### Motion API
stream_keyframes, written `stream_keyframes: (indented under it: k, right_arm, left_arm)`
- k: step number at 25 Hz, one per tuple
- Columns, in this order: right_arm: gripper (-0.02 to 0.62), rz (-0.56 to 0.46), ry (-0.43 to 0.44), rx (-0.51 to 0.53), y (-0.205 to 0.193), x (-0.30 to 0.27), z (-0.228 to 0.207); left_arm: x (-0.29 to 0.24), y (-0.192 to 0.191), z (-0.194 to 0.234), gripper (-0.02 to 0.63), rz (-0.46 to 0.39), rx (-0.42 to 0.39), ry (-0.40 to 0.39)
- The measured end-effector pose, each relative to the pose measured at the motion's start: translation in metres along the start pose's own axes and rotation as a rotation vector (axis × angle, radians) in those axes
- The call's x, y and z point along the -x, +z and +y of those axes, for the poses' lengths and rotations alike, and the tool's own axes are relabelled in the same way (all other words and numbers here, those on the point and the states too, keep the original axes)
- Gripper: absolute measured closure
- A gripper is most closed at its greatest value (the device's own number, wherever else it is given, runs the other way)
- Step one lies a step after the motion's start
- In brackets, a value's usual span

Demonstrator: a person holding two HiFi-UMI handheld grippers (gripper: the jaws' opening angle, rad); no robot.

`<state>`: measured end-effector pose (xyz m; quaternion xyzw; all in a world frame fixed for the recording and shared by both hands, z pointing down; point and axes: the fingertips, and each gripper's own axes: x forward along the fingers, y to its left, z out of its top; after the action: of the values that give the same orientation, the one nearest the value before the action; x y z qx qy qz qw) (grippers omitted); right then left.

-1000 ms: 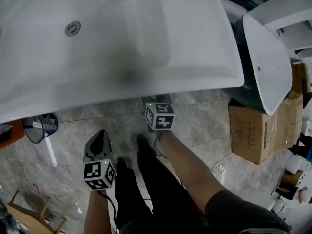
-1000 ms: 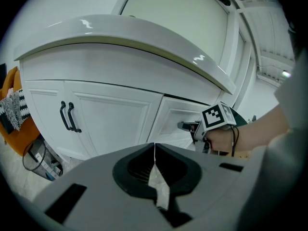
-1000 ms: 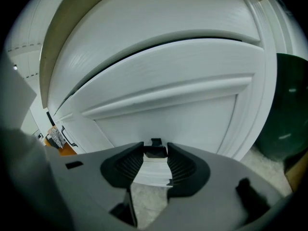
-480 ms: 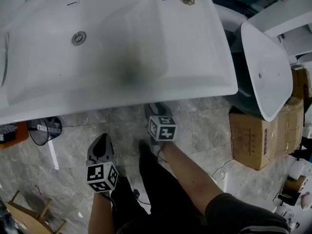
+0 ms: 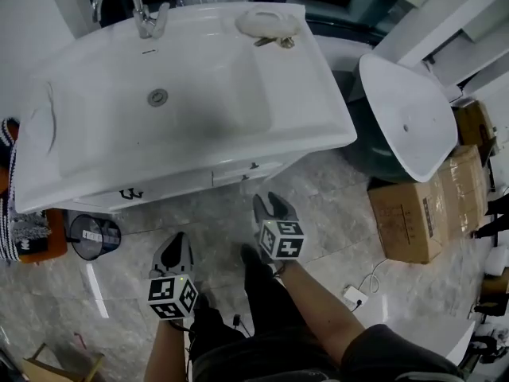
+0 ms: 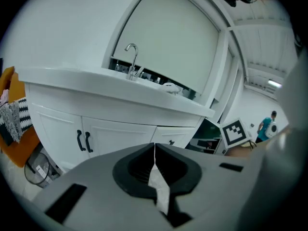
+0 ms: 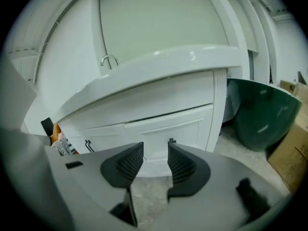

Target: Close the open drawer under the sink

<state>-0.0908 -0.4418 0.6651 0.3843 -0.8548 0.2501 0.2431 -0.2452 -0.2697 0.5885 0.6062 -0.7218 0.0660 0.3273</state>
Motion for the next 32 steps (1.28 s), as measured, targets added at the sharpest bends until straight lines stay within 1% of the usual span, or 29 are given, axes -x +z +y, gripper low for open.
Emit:
stream_keyframes:
  k: [2,4,7,9,13,16,18,23,28,32]
  right_arm:
    - [0.445,-0.047,-0.020,-0.010,0.011,0.033,0.018]
    - [0.493,-0.092,-0.053,-0.016,0.019,0.064,0.033]
    - [0.537,-0.139,-0.096,-0.038,0.023,0.107,0.053]
    - [0.548,-0.165,-0.111,-0.062,0.021,0.134,0.067]
    - [0.555,-0.210,-0.133,-0.083,0.014,0.188,0.090]
    - [0.555,-0.221,-0.146,-0.092,-0.001,0.226,0.107]
    - [0.555,-0.209,-0.147,-0.103,-0.018,0.247,0.115]
    - [0.555,-0.171,-0.143,-0.102,-0.053,0.290,0.126]
    - [0.555,-0.189,-0.108,-0.118,-0.072,0.317,0.131]
    - [0.555,-0.205,-0.085,-0.108,-0.092,0.348,0.134]
  left_arm:
    - [0.030,0.005,0.002,0.591,-0.004,-0.039,-0.038]
    - [0.058,0.011,0.006,0.591,-0.017,-0.075,-0.064]
    - [0.099,0.018,0.017,0.591,-0.036,-0.092,-0.088]
    - [0.123,0.021,0.023,0.591,-0.047,-0.105,-0.101]
    - [0.162,0.020,0.023,0.591,-0.055,-0.126,-0.152]
    - [0.181,0.013,0.016,0.591,-0.034,-0.158,-0.213]
    - [0.188,0.005,0.008,0.591,-0.016,-0.180,-0.250]
    - [0.202,-0.008,-0.019,0.591,0.005,-0.190,-0.308]
    - [0.216,-0.025,-0.041,0.591,0.011,-0.220,-0.321]
    - [0.246,-0.047,-0.060,0.591,0.001,-0.236,-0.311]
